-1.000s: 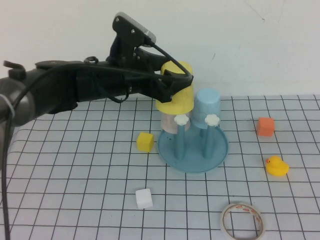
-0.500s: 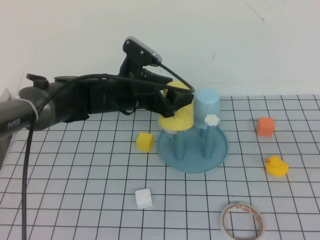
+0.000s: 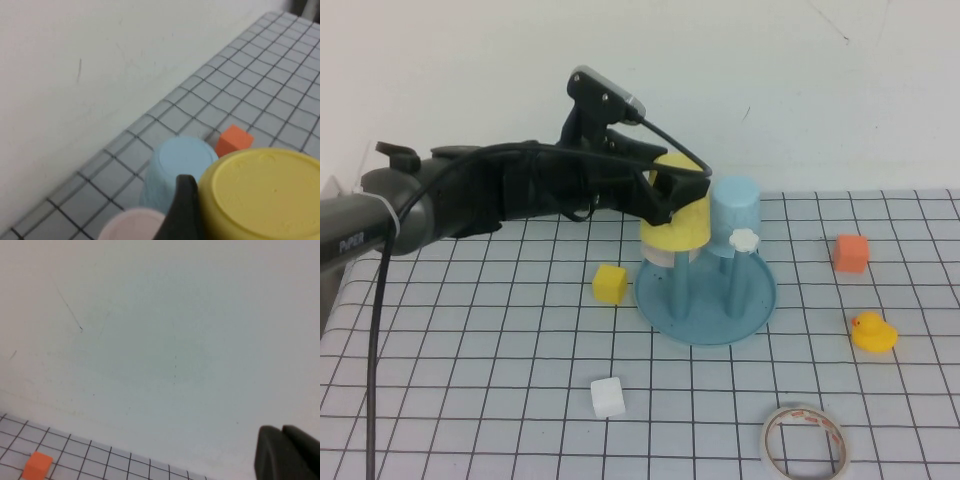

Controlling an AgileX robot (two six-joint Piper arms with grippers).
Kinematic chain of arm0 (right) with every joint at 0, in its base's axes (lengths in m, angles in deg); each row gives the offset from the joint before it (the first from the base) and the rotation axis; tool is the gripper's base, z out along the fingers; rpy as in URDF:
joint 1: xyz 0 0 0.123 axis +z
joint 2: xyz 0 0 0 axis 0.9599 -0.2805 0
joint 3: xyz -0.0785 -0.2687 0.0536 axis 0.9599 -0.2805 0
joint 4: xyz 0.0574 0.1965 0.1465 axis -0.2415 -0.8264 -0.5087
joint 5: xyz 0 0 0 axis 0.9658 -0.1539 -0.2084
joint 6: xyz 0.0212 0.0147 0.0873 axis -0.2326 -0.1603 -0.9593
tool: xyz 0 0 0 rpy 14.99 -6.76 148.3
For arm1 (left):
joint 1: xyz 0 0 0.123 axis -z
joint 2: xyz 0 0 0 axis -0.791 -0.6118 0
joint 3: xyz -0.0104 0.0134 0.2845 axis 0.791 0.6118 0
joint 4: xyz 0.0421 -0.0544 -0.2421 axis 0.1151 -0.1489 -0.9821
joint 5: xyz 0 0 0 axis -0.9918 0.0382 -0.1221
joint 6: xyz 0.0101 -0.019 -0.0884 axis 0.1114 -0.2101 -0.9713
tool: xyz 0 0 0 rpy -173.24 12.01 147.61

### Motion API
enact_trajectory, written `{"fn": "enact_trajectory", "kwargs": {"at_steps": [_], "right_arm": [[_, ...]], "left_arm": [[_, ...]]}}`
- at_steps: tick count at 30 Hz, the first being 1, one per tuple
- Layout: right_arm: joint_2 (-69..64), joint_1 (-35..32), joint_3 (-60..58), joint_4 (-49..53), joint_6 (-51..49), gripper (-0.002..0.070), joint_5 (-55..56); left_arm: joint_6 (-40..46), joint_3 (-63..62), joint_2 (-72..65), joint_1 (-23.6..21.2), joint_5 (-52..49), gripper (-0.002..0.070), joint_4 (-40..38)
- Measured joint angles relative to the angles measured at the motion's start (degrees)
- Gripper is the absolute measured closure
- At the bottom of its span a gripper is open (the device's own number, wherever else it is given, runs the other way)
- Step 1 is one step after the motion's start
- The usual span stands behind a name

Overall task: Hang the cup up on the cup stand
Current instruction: Place the cup on the cup holder

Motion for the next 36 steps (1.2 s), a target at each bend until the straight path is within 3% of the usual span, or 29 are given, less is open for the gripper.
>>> {"fn": "enact_trajectory", "kwargs": {"at_steps": [36], "right_arm": [[0.00,0.00,0.00,0.00,0.00,0.0678,-0.24]], "left_arm": [[-3.51,-2.72,-11.68,-0.01,-2.68,0.0123,0.00]]}}
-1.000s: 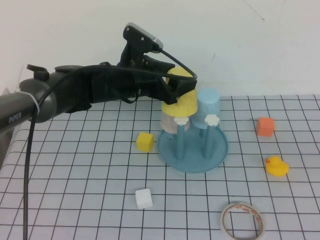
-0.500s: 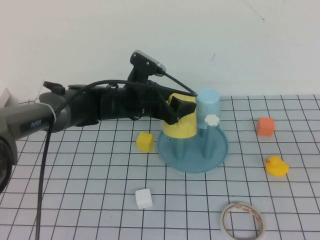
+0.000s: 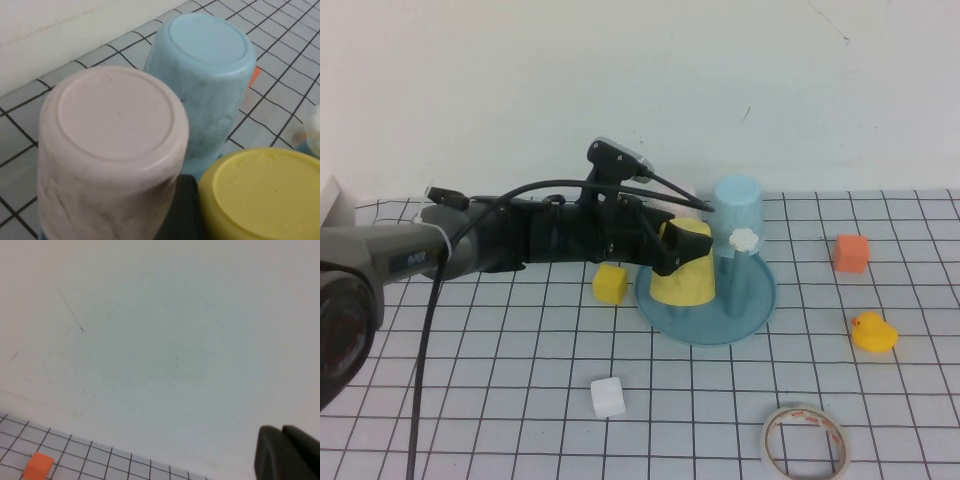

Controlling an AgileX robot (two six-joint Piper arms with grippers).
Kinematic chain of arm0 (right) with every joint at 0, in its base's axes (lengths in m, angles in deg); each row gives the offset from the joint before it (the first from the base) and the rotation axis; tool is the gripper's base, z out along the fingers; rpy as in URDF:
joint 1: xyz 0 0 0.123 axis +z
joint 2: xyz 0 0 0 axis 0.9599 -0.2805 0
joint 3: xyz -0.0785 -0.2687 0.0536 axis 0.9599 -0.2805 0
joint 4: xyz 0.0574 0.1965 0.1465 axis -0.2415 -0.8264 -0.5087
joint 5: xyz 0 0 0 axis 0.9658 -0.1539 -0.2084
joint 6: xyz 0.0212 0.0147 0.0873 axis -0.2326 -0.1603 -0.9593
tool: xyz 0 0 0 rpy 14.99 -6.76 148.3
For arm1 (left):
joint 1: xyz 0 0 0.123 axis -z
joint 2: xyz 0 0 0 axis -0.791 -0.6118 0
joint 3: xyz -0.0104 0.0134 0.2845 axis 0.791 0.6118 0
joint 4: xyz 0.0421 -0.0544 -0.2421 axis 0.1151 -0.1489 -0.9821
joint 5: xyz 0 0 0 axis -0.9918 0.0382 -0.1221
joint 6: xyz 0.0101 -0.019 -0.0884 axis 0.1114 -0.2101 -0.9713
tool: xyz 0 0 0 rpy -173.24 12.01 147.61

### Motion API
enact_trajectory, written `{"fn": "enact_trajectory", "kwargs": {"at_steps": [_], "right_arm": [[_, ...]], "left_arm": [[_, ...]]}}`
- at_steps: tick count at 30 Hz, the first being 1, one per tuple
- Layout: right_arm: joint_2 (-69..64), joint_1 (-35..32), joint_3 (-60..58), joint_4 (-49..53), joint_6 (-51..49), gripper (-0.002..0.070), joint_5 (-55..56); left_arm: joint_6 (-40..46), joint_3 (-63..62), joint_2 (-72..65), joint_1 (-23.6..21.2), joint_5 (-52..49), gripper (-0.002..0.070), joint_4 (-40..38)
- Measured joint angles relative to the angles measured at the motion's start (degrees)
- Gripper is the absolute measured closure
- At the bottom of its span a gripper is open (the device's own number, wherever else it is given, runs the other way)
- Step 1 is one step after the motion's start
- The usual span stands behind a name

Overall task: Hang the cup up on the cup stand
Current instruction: Place the cup on the cup holder

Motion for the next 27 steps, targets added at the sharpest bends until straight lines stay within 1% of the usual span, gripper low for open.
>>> {"fn": "enact_trajectory", "kwargs": {"at_steps": [8,16,22,27], "right_arm": [[0.00,0.00,0.00,0.00,0.00,0.0678,0.00],[0.00,0.00,0.00,0.00,0.00,0.0678,0.00],[0.00,0.00,0.00,0.00,0.00,0.0678,0.00],[0.00,0.00,0.00,0.00,0.00,0.0678,0.00]], "left_arm": [[-2.56,0.00,0.00,0.00,-0.16,0.0123,0.00],[-3.53,-0.13,0.00,0.00,-5.03,0.0123,0.00],[-3.75,-0.40,0.00,0.00,-5.02,0.0116,0.00],[-3.63,-0.40,1.64,-1.04,-3.24,0.0123,0.23]]}}
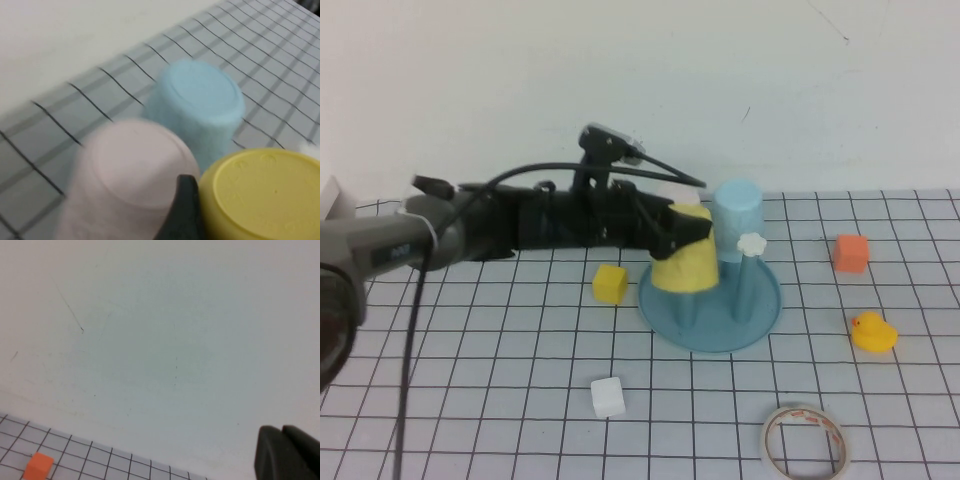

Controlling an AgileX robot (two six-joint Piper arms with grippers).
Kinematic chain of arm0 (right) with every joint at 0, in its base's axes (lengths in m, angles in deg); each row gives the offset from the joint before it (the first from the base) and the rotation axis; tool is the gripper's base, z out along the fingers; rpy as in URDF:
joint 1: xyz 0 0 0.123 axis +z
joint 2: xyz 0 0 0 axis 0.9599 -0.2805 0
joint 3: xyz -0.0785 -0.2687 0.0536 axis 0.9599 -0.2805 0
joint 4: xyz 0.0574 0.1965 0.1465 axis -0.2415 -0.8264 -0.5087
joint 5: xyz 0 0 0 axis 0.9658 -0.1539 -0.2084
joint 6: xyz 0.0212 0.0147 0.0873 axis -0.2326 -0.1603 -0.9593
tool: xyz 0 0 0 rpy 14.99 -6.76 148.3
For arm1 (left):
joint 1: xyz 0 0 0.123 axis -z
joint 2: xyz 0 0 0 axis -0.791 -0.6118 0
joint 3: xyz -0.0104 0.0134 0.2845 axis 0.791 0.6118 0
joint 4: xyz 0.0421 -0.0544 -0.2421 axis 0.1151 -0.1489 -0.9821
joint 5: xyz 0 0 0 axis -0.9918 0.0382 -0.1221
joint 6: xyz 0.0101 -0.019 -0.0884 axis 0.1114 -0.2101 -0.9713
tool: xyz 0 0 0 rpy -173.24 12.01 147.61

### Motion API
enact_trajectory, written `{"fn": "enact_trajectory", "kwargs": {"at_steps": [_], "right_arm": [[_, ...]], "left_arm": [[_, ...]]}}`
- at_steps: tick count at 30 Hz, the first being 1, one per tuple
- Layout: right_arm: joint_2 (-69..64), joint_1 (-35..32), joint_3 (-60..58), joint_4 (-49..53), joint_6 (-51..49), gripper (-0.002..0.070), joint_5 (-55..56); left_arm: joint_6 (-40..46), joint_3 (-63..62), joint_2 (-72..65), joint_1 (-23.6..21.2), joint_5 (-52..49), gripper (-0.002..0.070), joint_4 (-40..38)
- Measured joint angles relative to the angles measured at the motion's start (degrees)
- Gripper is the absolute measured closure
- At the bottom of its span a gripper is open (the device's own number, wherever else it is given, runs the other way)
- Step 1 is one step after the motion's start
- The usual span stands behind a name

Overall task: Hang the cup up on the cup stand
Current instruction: Place the cup on the cup holder

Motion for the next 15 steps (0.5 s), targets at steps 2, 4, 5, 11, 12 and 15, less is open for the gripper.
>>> {"fn": "enact_trajectory", "kwargs": {"at_steps": [2,4,5,11,12,15], "right_arm": [[0.00,0.00,0.00,0.00,0.00,0.0678,0.00],[0.00,0.00,0.00,0.00,0.00,0.0678,0.00],[0.00,0.00,0.00,0.00,0.00,0.0678,0.00],[0.00,0.00,0.00,0.00,0.00,0.0678,0.00],[0.00,0.00,0.00,0.00,0.00,0.0678,0.00],[0.00,0.00,0.00,0.00,0.00,0.0678,0.00]], "left_arm": [[0.00,0.00,1.33,-0.25,1.34,0.0124,0.35],[-0.74,0.00,2.94,-0.52,2.34,0.0124,1.32],[-1.07,0.00,3.70,-0.52,2.63,0.0124,1.73],[-2.28,-0.03,5.13,-0.40,3.47,0.0124,3.85],[-2.28,-0.03,5.13,-0.28,3.85,0.0124,3.96],[-2.38,-0.03,4.65,-0.06,4.40,0.0124,3.96]]}}
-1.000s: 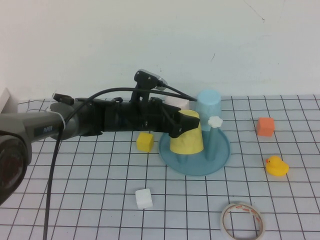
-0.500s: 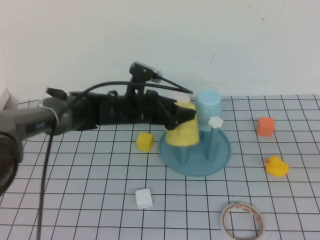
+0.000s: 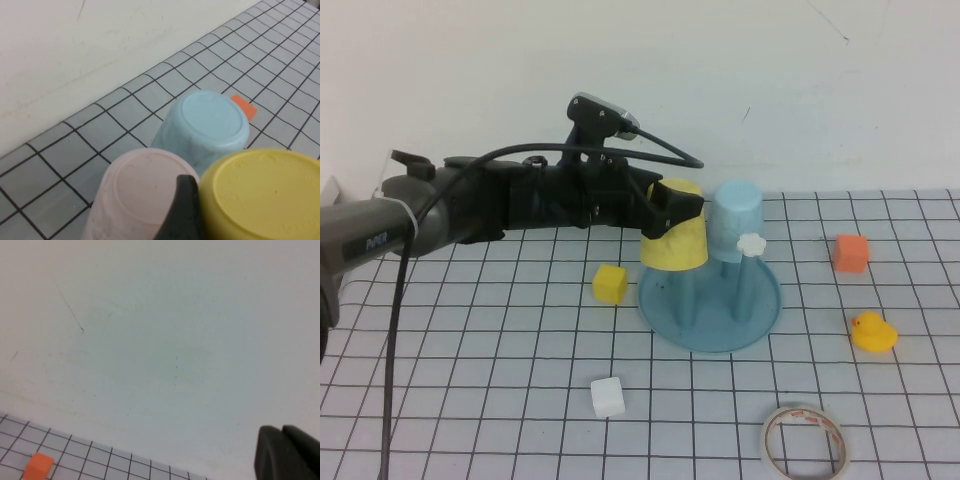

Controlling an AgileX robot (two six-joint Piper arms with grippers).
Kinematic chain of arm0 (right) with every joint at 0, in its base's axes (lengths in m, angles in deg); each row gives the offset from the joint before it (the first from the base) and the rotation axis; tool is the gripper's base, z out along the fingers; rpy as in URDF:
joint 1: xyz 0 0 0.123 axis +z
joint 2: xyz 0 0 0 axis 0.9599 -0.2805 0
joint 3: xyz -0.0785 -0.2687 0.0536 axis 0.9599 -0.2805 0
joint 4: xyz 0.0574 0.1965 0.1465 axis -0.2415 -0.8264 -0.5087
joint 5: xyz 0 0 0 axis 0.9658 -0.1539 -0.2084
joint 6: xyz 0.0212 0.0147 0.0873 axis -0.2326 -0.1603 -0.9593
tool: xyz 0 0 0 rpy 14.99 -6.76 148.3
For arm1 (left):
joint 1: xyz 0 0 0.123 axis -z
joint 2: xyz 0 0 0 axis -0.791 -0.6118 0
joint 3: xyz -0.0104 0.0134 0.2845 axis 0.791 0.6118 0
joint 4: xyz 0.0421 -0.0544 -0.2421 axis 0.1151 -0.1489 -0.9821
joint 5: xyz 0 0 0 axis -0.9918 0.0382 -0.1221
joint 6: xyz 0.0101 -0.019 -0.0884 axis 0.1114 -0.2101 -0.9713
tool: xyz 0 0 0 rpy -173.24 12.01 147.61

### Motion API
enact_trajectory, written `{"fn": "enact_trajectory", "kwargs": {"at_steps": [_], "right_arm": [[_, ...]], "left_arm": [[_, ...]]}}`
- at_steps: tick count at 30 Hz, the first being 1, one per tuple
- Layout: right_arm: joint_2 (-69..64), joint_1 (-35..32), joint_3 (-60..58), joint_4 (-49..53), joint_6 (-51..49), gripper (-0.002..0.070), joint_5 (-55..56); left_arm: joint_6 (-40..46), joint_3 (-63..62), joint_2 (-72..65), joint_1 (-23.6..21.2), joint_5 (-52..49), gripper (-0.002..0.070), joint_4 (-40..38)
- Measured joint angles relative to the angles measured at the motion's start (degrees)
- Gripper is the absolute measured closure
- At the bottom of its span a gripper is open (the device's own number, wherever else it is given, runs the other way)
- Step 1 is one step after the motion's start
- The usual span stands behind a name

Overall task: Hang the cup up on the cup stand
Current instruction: Place the cup on the cup holder

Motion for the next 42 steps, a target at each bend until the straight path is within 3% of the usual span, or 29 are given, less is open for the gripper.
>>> {"fn": "enact_trajectory", "kwargs": {"at_steps": [6,13,20,27,34,36,39,42], "right_arm": [[0.00,0.00,0.00,0.00,0.00,0.0678,0.00],[0.00,0.00,0.00,0.00,0.00,0.0678,0.00],[0.00,0.00,0.00,0.00,0.00,0.0678,0.00],[0.00,0.00,0.00,0.00,0.00,0.0678,0.00],[0.00,0.00,0.00,0.00,0.00,0.0678,0.00],[0.00,0.00,0.00,0.00,0.00,0.0678,0.00],[0.00,0.00,0.00,0.00,0.00,0.0678,0.00],[0.00,0.00,0.00,0.00,0.00,0.0678,-0.11]], "left_arm": [[-0.23,0.00,-1.46,0.34,-0.08,0.0124,-2.02],[-1.76,0.00,-5.06,0.62,-6.78,0.0125,-3.41],[-2.30,0.00,-5.64,0.71,-2.64,0.0124,-3.66],[2.58,0.00,-5.64,1.96,0.47,0.0001,-4.03],[6.02,0.00,-3.89,3.05,1.91,-0.0016,-3.59],[6.55,0.00,-2.05,3.05,2.63,0.0004,-2.40],[7.10,0.00,2.03,3.05,5.49,0.0100,0.81],[7.31,0.00,7.52,3.05,10.92,0.0281,4.87]]}}
